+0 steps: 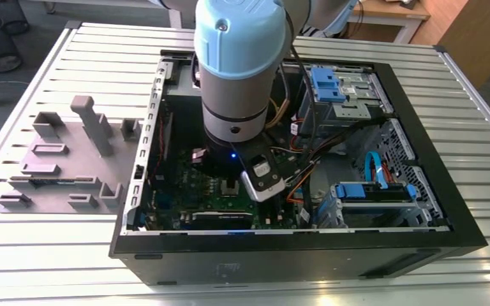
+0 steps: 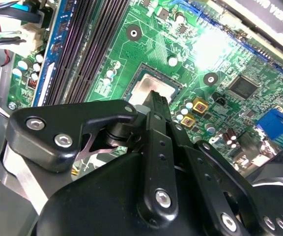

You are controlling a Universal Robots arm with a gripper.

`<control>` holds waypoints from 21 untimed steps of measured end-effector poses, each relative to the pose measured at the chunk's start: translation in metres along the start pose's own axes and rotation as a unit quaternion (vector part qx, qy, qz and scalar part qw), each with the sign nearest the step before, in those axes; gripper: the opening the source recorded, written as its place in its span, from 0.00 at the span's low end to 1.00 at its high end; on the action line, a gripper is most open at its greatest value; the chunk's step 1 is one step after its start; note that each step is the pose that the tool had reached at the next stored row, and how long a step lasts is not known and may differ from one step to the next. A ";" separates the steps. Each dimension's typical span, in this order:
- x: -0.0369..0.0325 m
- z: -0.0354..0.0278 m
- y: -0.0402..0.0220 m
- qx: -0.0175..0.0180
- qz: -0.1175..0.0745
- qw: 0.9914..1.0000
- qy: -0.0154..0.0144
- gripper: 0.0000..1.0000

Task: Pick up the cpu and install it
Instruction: 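Place the cpu into insertion slot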

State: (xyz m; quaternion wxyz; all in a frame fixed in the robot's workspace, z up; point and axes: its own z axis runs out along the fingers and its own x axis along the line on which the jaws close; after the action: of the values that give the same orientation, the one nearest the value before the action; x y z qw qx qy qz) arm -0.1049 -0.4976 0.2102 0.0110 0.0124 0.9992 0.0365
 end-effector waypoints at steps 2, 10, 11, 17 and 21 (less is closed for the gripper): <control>0.0001 0.0012 -0.0001 0.000 0.007 1.000 0.000 0.11; 0.0009 0.0052 -0.0004 0.000 0.017 1.000 -0.001 0.11; 0.0010 0.0060 -0.0004 0.000 0.017 1.000 -0.001 0.11; 0.0010 0.0073 -0.0005 0.000 0.018 1.000 -0.001 0.11; 0.0011 0.0104 -0.0008 0.000 0.018 1.000 -0.001 0.11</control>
State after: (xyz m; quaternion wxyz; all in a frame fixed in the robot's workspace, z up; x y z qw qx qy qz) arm -0.1058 -0.4976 0.1998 0.0116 0.0301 0.9988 0.0362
